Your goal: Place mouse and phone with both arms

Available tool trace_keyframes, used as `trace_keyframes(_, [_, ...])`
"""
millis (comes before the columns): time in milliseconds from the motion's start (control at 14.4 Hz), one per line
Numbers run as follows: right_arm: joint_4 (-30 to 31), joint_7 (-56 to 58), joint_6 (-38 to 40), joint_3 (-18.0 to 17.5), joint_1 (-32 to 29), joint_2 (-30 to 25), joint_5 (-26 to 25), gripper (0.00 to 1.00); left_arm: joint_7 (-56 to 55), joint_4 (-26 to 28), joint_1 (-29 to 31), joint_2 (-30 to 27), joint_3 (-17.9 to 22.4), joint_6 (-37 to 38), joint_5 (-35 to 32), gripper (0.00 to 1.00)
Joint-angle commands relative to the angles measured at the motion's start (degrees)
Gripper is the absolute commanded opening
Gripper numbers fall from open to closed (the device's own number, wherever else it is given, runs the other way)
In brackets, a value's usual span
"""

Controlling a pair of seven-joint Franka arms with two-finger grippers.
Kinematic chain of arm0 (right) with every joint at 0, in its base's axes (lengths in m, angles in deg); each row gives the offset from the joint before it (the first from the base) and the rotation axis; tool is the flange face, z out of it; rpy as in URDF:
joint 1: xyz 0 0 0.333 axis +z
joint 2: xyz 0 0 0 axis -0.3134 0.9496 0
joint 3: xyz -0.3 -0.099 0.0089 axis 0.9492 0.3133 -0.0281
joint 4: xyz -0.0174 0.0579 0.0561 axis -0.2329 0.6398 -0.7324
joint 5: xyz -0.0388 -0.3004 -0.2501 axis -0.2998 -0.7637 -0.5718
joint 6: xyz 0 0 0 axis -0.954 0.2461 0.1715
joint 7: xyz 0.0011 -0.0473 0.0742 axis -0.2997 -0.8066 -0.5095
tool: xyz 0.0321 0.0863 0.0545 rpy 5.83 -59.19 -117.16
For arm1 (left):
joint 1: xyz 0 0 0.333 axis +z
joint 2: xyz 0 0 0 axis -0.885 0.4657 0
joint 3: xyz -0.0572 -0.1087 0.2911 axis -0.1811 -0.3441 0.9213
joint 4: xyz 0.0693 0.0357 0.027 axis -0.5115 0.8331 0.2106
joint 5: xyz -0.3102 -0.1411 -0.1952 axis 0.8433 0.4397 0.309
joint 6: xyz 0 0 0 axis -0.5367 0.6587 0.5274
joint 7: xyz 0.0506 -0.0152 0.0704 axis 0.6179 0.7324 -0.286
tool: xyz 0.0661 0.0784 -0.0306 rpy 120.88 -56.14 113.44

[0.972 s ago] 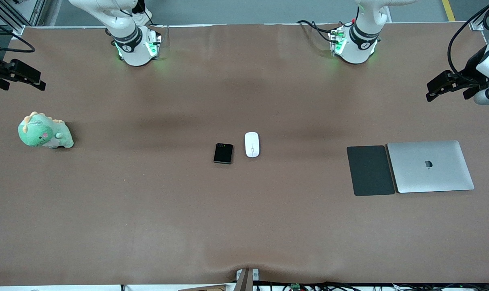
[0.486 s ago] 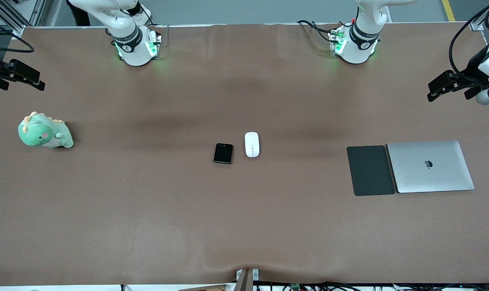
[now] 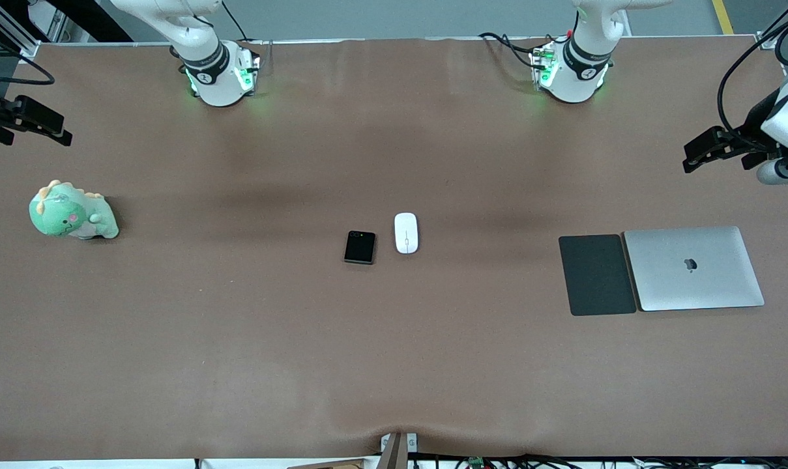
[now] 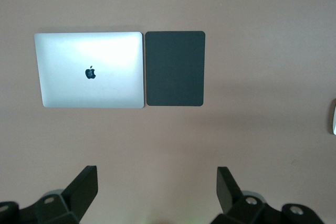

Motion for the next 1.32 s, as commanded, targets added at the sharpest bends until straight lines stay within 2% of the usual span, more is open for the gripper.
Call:
trace_keyframes(0, [0.71,0.45,0.21,0.00,-0.46,-1.13,0.18,1.00,-1.17,-0.49,-1.29,1.32,-1.60,1.21,0.53,1.00])
trace_keyframes(208, [0.71,0.45,0.30,0.00,-0.46,-1.13,0.18,1.00,-1.88,1.89,-1.55,2.90,-2.31,-1.15,0.88,1.00])
trace_keyframes(347, [0.71,0.45,0.30,0.00,-0.46,-1.13,0.18,1.00,-3.63,3.65,-1.47,4.30,-4.15,-4.57,2.28,1.00])
trace_keyframes(486, [0.80,0.45,0.30,0.00,-0.46,-1.13,0.18,1.00,-6.35,5.67,-1.47,5.45,-7.39,-9.57,2.29,1.00])
trace_keyframes(833, [0.80,0.45,0.30,0.00,-0.46,-1.13,0.18,1.00,-19.88,5.68,-2.17,12.91,-16.71,-16.27,1.50,1.00])
trace_keyframes(1042, [0.80,0.45,0.30,0.00,-0.46,-1.13,0.18,1.00,-26.29,5.33,-7.16,17.22,-17.70,-20.57,1.15,1.00])
trace_keyframes(1250, [0.80,0.53,0.39,0.00,-0.46,-1.13,0.10,1.00,-32.70,4.28,-12.87,21.96,-17.78,-23.83,-2.88,1.00])
